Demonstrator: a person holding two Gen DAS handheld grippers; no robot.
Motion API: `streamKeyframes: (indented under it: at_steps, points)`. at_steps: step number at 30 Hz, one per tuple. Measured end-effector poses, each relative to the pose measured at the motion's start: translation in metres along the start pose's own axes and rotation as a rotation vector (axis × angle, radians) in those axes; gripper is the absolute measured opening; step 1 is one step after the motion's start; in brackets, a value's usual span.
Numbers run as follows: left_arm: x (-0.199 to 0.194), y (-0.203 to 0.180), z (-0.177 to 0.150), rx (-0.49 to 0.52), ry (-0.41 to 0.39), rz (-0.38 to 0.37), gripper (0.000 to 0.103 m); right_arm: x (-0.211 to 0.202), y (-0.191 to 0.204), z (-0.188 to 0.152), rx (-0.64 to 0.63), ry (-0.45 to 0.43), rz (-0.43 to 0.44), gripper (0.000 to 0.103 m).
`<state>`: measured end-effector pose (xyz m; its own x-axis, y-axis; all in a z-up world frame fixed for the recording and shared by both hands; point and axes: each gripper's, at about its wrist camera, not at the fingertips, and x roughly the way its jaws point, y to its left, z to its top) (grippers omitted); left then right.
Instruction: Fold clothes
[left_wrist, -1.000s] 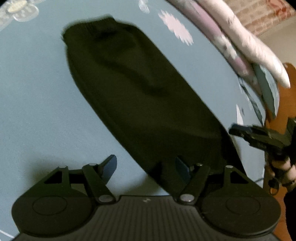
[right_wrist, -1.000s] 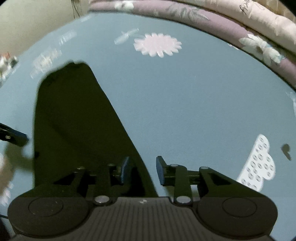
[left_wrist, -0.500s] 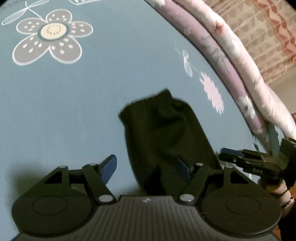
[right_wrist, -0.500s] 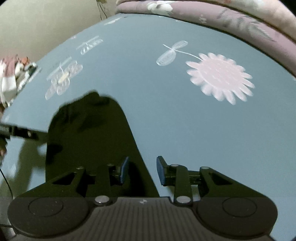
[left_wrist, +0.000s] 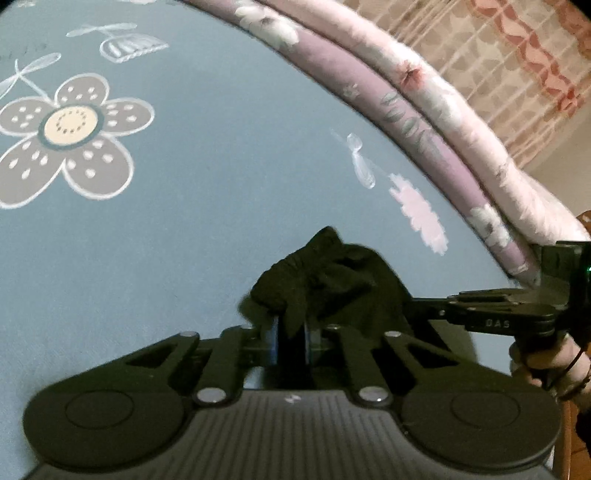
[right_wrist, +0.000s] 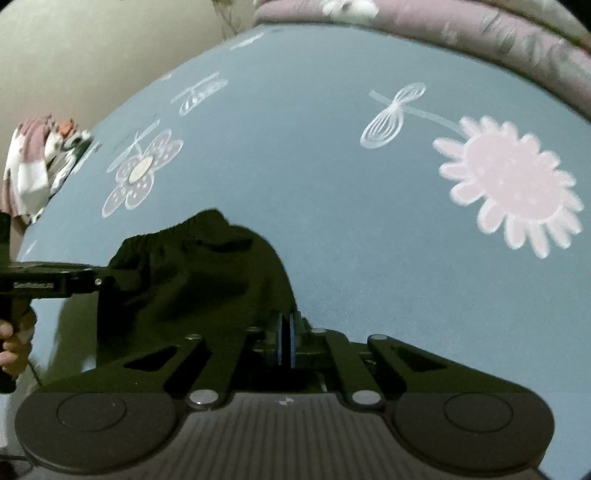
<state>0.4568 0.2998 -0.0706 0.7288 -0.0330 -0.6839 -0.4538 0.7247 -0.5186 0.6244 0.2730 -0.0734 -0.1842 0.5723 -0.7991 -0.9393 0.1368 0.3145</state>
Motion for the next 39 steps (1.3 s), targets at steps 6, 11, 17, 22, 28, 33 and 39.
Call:
streamKeyframes:
  at_steps: [6,11,17,22,28,33,39]
  points:
    - [-0.011,-0.022,0.024,0.074,-0.072,-0.045,0.009,-0.024,-0.002,0.013,-0.011,-0.065,-0.065,0.003]
    - [0.001,-0.025,0.033,0.113,-0.042,-0.005,0.011,-0.019,-0.003,0.018,0.006,-0.066,-0.128,0.01]
    - [0.003,-0.012,0.027,0.139,-0.003,0.105,0.041,-0.052,0.008,0.001,0.044,-0.15,-0.159,0.027]
    - [-0.023,-0.031,0.029,0.273,-0.055,0.134,0.054,-0.121,0.024,-0.056,0.107,-0.19,-0.236,0.038]
    - [0.016,-0.101,-0.004,0.578,0.031,0.025,0.056,-0.176,0.045,-0.183,0.342,-0.112,-0.437,0.054]
    - [0.053,-0.122,-0.032,0.789,0.035,0.031,0.058,-0.18,0.054,-0.277,0.567,-0.039,-0.549,0.056]
    - [0.051,-0.084,-0.016,0.746,0.077,0.093,0.059,-0.167,0.059,-0.298,0.662,-0.163,-0.613,0.074]
